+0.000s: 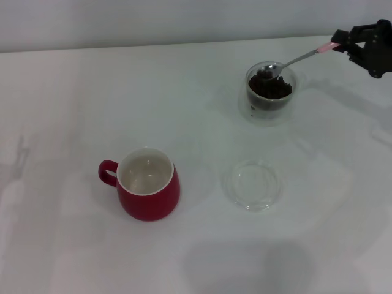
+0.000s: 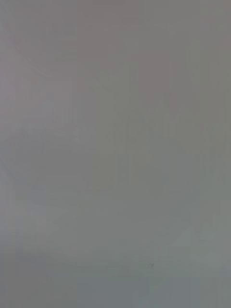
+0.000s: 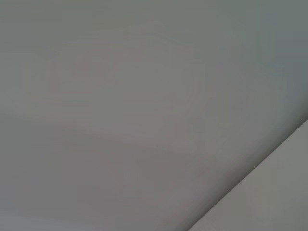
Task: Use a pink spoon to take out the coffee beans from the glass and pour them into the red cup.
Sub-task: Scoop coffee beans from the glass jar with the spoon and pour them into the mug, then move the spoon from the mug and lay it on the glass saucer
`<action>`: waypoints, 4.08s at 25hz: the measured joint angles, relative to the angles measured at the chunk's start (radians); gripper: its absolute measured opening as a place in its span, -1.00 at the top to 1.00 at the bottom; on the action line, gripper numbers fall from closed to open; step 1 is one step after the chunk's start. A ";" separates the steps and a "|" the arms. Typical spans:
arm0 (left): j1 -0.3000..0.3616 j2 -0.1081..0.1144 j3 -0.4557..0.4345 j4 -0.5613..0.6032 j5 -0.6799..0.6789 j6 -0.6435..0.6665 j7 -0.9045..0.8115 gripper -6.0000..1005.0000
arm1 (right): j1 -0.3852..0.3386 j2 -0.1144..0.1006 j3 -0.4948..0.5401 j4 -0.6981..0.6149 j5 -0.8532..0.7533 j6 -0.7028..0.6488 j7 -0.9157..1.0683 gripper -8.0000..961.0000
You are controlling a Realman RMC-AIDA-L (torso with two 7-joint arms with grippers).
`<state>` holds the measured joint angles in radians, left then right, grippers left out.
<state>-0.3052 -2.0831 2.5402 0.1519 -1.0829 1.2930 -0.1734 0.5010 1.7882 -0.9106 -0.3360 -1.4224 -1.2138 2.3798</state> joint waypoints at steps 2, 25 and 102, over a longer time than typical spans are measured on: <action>0.000 0.000 0.000 0.000 0.000 0.000 0.000 -0.60 | 0.006 0.002 -0.006 0.000 -0.005 -0.017 0.009 0.69; 0.000 -0.003 0.000 0.008 0.000 -0.002 0.000 -0.59 | 0.097 0.168 -0.201 -0.140 -0.026 -0.117 0.010 0.68; -0.058 0.003 0.000 -0.013 -0.061 -0.043 0.004 -0.60 | -0.125 0.096 -0.142 -0.081 -0.146 -0.147 -0.550 0.60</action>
<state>-0.3636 -2.0800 2.5403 0.1393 -1.1443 1.2501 -0.1697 0.3763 1.8845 -1.0525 -0.4167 -1.5680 -1.3611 1.8300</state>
